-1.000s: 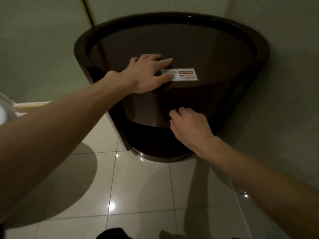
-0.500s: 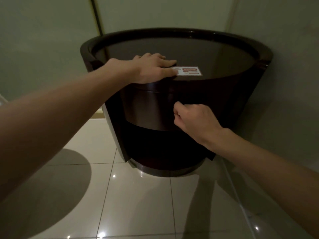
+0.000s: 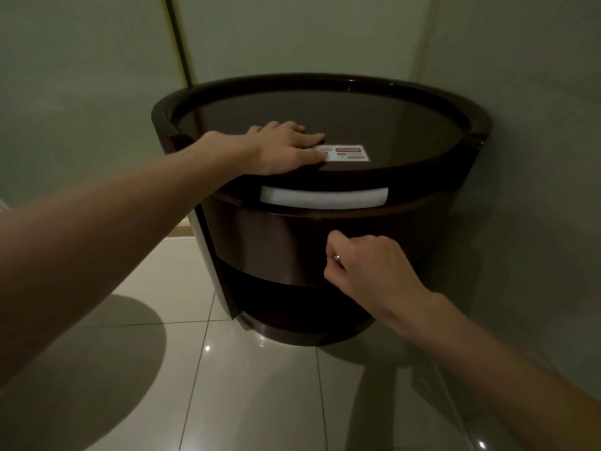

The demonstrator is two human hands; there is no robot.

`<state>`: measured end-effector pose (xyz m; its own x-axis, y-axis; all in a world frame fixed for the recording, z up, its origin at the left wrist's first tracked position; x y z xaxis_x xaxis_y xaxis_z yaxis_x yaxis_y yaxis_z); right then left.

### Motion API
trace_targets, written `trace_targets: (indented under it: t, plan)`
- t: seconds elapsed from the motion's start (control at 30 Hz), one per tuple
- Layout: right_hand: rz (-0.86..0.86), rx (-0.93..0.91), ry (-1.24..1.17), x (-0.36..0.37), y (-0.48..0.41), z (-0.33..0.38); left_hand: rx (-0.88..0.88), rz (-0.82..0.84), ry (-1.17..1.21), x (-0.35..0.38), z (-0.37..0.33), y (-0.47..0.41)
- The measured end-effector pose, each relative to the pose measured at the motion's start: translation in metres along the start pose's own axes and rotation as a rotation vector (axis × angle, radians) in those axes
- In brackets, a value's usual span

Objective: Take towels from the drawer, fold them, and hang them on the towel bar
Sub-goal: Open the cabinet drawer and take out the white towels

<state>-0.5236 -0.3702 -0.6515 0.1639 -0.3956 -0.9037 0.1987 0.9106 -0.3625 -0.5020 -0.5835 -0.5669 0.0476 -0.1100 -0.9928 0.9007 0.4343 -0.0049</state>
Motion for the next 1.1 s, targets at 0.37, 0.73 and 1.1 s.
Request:
trace_targets:
  t: [0.37, 0.73, 1.1]
  plan:
    - [0.123, 0.030, -0.052, -0.013, 0.031, 0.020, 0.026, 0.025, -0.018, 0.003, 0.003, 0.000]
    - [0.065, -0.059, -0.082, -0.021, 0.063, 0.037, -0.002, 0.033, -0.010, -0.001, -0.001, 0.002]
    - [0.121, -0.070, -0.053, -0.029, 0.090, 0.053, -0.003, 0.057, 0.039, -0.004, -0.005, 0.006]
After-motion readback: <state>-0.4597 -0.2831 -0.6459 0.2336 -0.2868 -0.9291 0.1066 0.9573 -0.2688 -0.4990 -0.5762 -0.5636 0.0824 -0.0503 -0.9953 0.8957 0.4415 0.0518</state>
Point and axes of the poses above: each hand's wrist, its own y-axis away from the middle knuckle, its own x-axis out of the palm, z = x × y, the point moved 2 cm from there along -y, towards the middle knuckle, and after that the axes turned 9 degrees about -y, right-handed, at the moved point
